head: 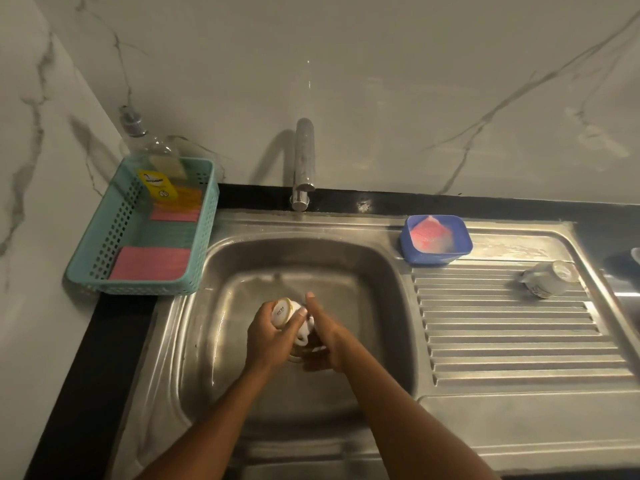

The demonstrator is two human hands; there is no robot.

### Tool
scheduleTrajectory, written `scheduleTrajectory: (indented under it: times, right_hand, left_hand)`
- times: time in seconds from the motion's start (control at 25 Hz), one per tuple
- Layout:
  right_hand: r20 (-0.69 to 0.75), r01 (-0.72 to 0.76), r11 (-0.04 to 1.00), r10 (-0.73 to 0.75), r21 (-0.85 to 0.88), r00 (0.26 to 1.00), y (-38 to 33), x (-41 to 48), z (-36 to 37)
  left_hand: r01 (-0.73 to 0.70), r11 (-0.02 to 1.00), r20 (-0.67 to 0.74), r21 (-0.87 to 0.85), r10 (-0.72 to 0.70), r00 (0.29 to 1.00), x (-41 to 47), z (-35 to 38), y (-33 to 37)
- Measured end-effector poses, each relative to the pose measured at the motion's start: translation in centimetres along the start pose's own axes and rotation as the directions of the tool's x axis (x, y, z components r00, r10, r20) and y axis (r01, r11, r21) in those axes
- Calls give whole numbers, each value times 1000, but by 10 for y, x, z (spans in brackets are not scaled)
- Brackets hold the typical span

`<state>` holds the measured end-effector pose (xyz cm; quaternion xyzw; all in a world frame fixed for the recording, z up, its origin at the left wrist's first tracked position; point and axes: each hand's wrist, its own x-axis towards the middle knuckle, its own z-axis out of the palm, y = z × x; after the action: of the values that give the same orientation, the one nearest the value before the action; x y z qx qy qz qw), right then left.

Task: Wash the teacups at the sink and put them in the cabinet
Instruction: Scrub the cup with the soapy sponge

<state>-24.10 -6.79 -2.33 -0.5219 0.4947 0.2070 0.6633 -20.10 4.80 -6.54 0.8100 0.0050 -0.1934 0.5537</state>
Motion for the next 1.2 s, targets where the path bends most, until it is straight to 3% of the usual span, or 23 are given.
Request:
scheduleTrajectory:
  times: [0.04,0.12,0.2,0.28,0.32,0.4,0.48,0.52,0.64,0.72,0.88,1.04,1.2]
  right_hand:
    - [-137,79,985,-100,-153,985,-5,-5,-8]
    - [-326,276,880,-411,-386,852,-22,-12,-40]
    - [-381,406,748,-634,-525,673,-53,-20,-83]
    - [-431,431,659,-740,-616,516,-90,-18,-133]
    - [-432,363,638,-747,-679,506,-107,-12,-158]
    - [-394,81,582,-640,-809,660,-140,15,-201]
    - [-328,-79,451,-506,-889,798,-154,40,-226]
    - [-281,-85,379,-500,-921,819,-155,49,-230]
    - [-185,-25,272,-584,-962,790,-150,54,-226]
    - [-181,-50,232,-590,-972,787,-153,54,-224]
    - [-121,-21,197,-509,-980,852,-157,55,-226]
    - [-37,128,192,-678,-973,734,-153,30,-227]
    - [-13,259,189,-829,-947,559,-164,-8,-236]
  left_hand:
    - [17,999,-18,-32,-18,1000,2,0,0]
    - [49,996,-39,-73,-52,998,7,6,6]
    - [60,995,-40,-82,-63,997,13,14,11]
    - [71,992,-45,-104,-76,996,18,22,14]
    - [74,990,-47,-116,-80,996,21,26,14]
    - [80,987,-38,-137,-86,996,25,33,15]
    - [91,985,-30,-146,-96,995,25,40,17]
    - [91,986,-34,-141,-96,995,24,43,18]
    - [87,990,-48,-116,-93,995,24,45,15]
    - [90,990,-44,-111,-95,994,27,44,13]
    - [84,991,-36,-101,-89,995,28,46,14]
    - [75,989,-23,-125,-78,997,28,42,15]
    - [78,987,-23,-140,-82,996,27,34,11]
